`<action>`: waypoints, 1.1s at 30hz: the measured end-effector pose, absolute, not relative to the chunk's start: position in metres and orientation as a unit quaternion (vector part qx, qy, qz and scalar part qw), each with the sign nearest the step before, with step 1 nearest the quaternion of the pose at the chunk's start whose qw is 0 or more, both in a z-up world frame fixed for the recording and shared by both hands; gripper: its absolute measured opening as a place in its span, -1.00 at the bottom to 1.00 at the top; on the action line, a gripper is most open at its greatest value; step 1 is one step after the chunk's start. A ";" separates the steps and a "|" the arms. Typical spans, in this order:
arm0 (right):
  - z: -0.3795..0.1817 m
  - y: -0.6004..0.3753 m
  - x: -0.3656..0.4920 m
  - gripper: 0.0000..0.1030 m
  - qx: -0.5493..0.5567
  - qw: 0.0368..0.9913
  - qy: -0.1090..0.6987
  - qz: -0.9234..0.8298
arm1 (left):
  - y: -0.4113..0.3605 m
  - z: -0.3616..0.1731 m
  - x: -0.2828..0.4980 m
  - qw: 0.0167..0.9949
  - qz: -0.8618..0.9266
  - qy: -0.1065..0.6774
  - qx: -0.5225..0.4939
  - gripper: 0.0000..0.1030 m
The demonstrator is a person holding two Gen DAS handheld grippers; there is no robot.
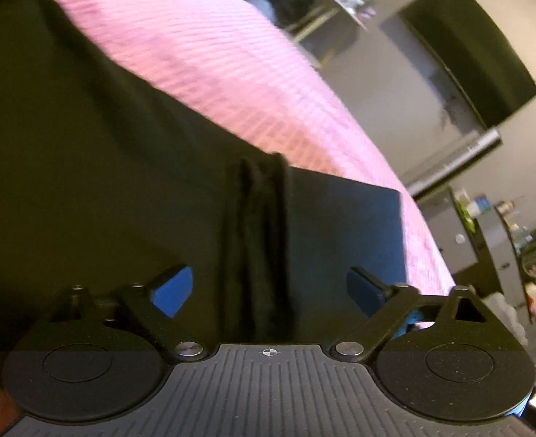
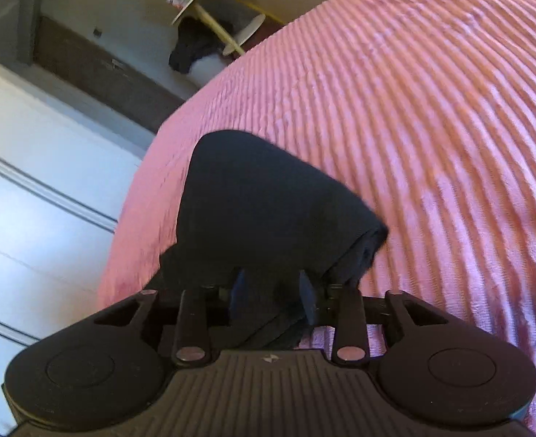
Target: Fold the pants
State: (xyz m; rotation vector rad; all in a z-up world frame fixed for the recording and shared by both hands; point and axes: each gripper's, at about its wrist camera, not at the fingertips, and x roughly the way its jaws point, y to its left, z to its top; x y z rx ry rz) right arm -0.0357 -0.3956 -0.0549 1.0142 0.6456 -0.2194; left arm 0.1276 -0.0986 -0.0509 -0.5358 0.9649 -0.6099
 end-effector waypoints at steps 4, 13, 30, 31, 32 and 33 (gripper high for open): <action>-0.065 -0.404 -0.031 -0.32 0.498 0.806 0.306 -0.096 | -0.105 -0.059 0.136 0.795 -0.275 0.475 -0.259 0.36; -0.073 -0.408 -0.027 -0.17 0.517 0.801 0.293 -0.072 | -0.120 -0.063 0.129 0.785 -0.278 0.505 -0.229 -0.54; -0.049 -0.394 -0.033 0.27 0.483 0.826 0.291 -0.030 | -0.091 -0.031 0.112 0.824 -0.284 0.436 -0.224 -0.73; -0.045 -0.393 -0.035 0.28 0.482 0.827 0.288 -0.022 | -0.081 -0.025 0.109 0.832 -0.283 0.423 -0.220 -0.73; -0.041 -0.392 -0.036 0.28 0.480 0.829 0.287 -0.014 | -0.065 -0.017 0.106 0.844 -0.281 0.405 -0.212 -0.73; -0.037 -0.391 -0.037 0.29 0.478 0.831 0.285 -0.007 | -0.052 -0.011 0.102 0.855 -0.276 0.390 -0.204 -0.73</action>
